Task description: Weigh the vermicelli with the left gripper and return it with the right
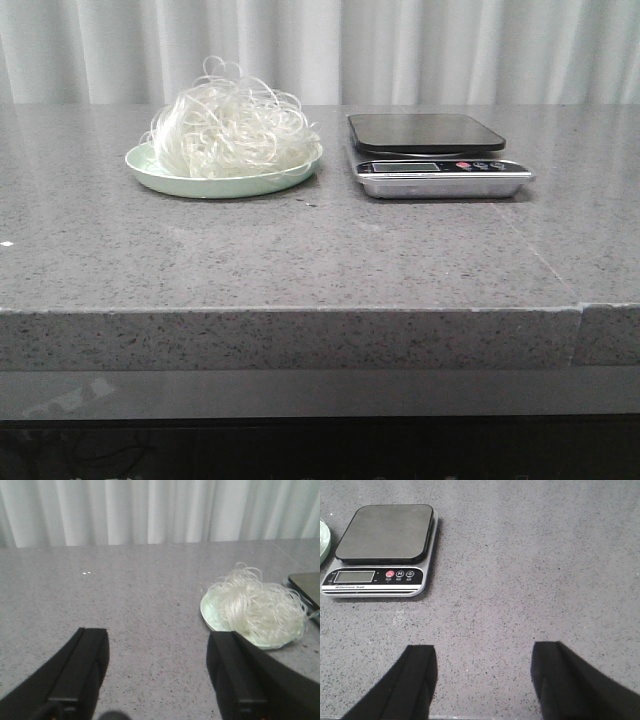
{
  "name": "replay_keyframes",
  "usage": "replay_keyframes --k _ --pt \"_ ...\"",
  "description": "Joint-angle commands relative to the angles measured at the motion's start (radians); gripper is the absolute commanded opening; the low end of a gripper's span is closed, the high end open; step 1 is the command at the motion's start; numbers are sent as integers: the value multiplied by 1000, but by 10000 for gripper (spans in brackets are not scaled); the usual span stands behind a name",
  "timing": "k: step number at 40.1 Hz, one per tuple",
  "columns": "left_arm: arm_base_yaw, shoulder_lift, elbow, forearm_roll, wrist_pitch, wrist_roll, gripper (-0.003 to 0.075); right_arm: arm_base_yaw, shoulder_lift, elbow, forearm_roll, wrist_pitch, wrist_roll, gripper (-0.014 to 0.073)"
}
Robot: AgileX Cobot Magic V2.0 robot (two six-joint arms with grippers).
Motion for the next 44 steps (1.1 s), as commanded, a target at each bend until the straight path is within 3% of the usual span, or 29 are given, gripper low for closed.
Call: replay_keyframes --k 1,18,44 --pt "-63 91 -52 -19 -67 20 514 -3 9 -26 -4 -59 -12 530" --pt "-255 556 -259 -19 -104 34 514 -3 9 -26 -4 -59 -12 530" --pt "-280 1172 -648 -22 -121 34 514 -3 9 -26 -4 -58 -12 530"
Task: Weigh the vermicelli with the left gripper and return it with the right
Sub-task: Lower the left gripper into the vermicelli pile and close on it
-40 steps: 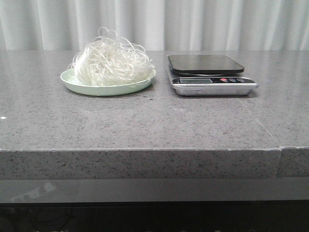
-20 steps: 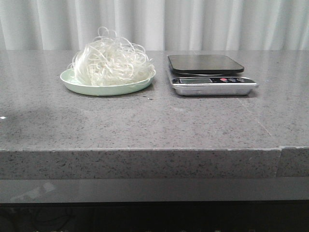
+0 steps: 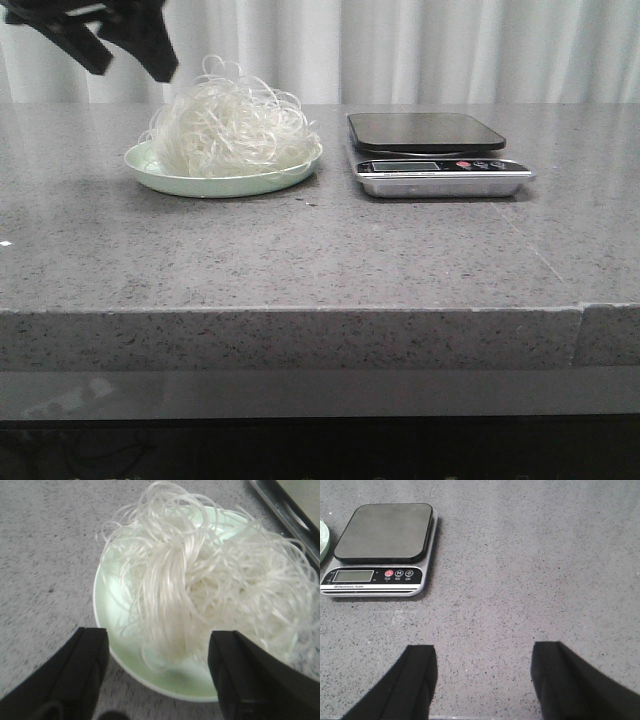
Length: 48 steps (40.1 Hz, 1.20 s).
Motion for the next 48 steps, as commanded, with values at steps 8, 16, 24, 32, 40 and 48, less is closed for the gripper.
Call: replay_keyframes --k 8,16,24,32,40,48 --pt "-8 108 -93 -11 -122 -2 514 -3 9 -26 -4 -58 -11 530" --pt "-8 137 -93 -11 -130 -2 487 -3 9 -26 -4 -58 -11 530" --pt "-8 140 -93 -11 -130 -2 288 -3 9 -26 -4 -58 -11 530" --pt "-8 140 -93 -11 -120 -2 156 -3 9 -26 -4 -58 -11 530" --pt "-8 101 -95 -11 -105 -2 155 -3 9 -26 -4 -58 -11 530" --pt "-8 18 -136 -11 -85 -2 155 -3 9 -26 -4 -58 -11 530"
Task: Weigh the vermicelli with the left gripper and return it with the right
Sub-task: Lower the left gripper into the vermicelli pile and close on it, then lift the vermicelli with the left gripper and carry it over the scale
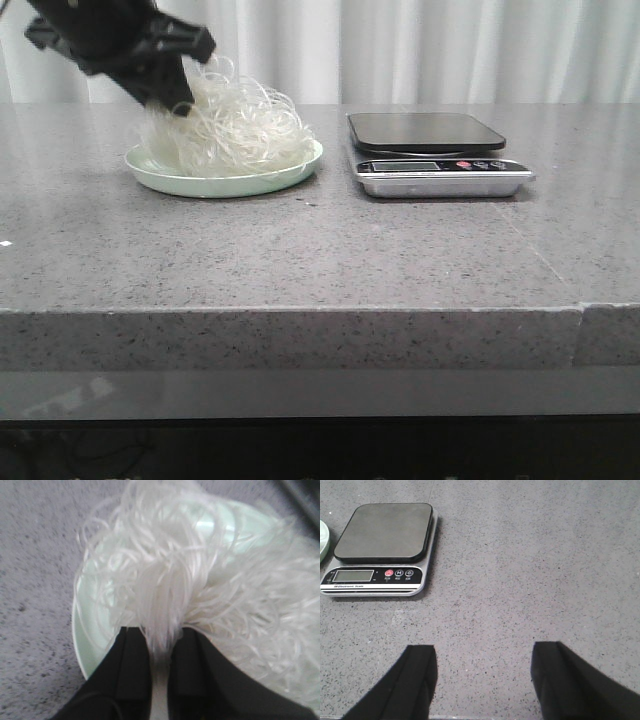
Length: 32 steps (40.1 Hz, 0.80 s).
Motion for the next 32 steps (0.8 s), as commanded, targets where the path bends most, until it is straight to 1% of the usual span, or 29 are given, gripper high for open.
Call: replay_keyframes --k 1,8,16,25,32 --pt "-6 -99 -78 -9 -45 -2 155 -3 9 -26 -4 -60 -11 530" --pt "-26 -136 -204 -9 5 0 155 -3 9 -26 -4 -60 -11 530" --pt "-93 -128 -364 -9 21 59 155 -3 9 -26 -4 -60 -11 530" --pt "-184 -36 -555 -11 21 59 155 -3 9 -26 -4 -60 -11 530" --pt "-251 91 -700 -11 17 59 155 -3 9 -26 -4 -60 -11 530"
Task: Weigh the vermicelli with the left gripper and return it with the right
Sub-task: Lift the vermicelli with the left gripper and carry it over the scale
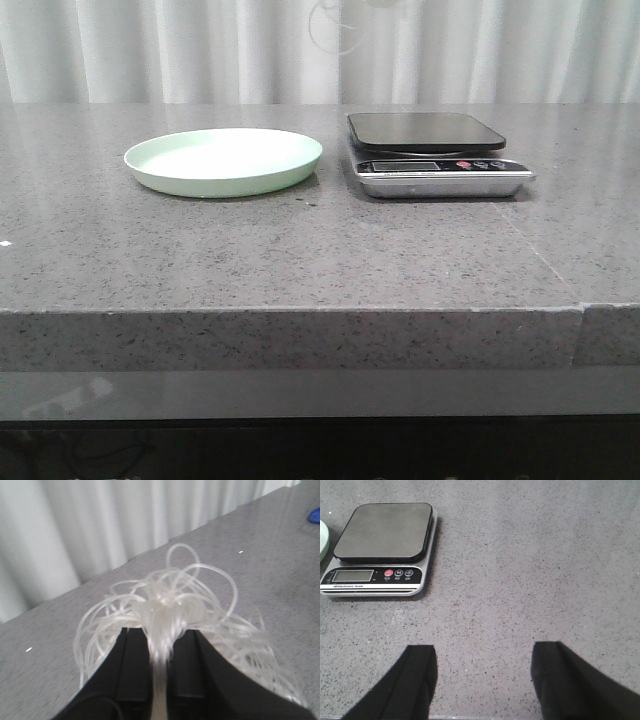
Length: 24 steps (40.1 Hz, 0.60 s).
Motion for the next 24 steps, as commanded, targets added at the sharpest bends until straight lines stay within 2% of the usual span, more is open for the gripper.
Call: replay_keyframes --k 1,11,21,24 --pt "-37 27 -115 -13 -93 3 155 -3 9 -26 -4 -60 -10 530" --pt "-66 210 -264 -27 -90 3 155 -3 9 -26 -4 -60 -10 530" --pt "-66 312 -277 -100 -93 1 164 -3 9 -26 -4 -60 -10 530" --pt "-66 326 -277 -102 -75 1 202 -3 9 -26 -4 -60 -10 530"
